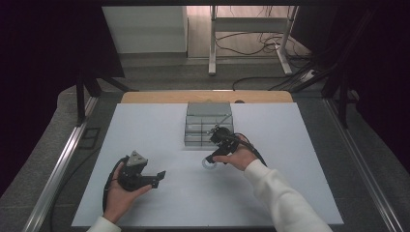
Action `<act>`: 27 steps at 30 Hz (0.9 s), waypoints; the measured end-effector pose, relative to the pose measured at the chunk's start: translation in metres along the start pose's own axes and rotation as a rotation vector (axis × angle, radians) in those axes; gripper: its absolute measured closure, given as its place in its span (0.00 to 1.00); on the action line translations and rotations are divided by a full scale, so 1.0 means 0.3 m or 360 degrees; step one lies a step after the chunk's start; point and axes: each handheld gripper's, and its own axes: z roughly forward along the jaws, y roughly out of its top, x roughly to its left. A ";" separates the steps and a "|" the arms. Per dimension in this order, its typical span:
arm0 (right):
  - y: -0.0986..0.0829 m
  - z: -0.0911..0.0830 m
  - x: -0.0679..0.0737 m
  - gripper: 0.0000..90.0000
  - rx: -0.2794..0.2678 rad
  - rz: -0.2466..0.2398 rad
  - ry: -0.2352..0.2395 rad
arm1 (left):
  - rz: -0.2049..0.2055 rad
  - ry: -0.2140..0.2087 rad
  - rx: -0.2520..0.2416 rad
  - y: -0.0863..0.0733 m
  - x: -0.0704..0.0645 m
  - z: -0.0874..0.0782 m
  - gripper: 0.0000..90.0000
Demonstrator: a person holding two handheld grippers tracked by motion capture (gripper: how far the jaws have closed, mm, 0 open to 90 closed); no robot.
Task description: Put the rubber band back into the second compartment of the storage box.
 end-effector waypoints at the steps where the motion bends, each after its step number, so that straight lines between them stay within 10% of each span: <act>1: 0.000 0.003 0.000 0.30 0.0007 0.0006 0.0005 | 0.0001 0.0000 0.0001 0.000 0.000 0.000 0.19; 27: 0.004 0.119 0.000 0.57 0.0174 0.0047 -0.0053 | 0.0001 -0.0002 -0.0004 -0.002 0.004 -0.003 0.19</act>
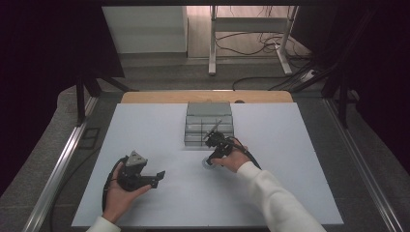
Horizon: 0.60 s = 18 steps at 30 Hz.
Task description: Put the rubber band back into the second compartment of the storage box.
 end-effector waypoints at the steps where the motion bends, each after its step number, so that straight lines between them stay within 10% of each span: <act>1: 0.000 0.002 -0.001 0.59 0.0002 -0.0002 0.0003 | 0.0000 0.0000 0.0000 0.000 0.000 0.000 0.19; 18: 0.002 0.009 0.005 0.88 0.0033 -0.0036 -0.0061 | 0.0002 0.0000 0.0000 0.000 0.001 0.000 0.19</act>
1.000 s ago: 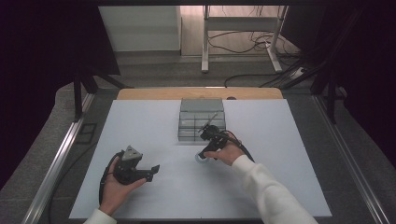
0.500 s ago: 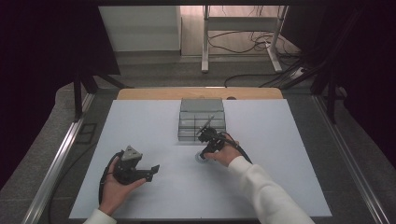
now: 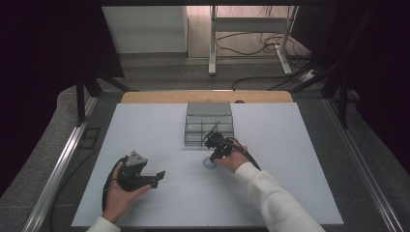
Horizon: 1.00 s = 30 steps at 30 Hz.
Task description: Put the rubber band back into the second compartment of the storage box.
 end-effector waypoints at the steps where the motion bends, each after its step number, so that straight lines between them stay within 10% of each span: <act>1: 0.000 0.000 0.001 0.88 0.0001 0.0002 -0.0001 | 0.0000 0.0000 0.0000 0.000 0.000 0.000 0.19; 30: 0.022 -0.111 0.003 0.91 -0.0121 -0.0037 0.0032 | -0.0001 0.0000 -0.0001 0.000 0.000 0.000 0.19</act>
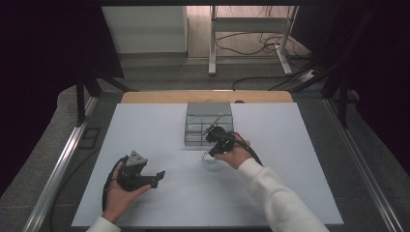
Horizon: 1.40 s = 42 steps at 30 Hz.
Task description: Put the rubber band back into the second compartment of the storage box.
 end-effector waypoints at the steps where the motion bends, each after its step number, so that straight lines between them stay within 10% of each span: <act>1: 0.000 0.000 0.000 0.91 0.0000 0.0000 0.0000 | 0.0002 0.0001 0.0000 0.000 0.000 0.000 0.19; 42: 0.115 -0.126 -0.155 0.91 -0.0201 0.0170 -0.0030 | 0.0006 0.0008 -0.0006 -0.001 0.004 -0.005 0.19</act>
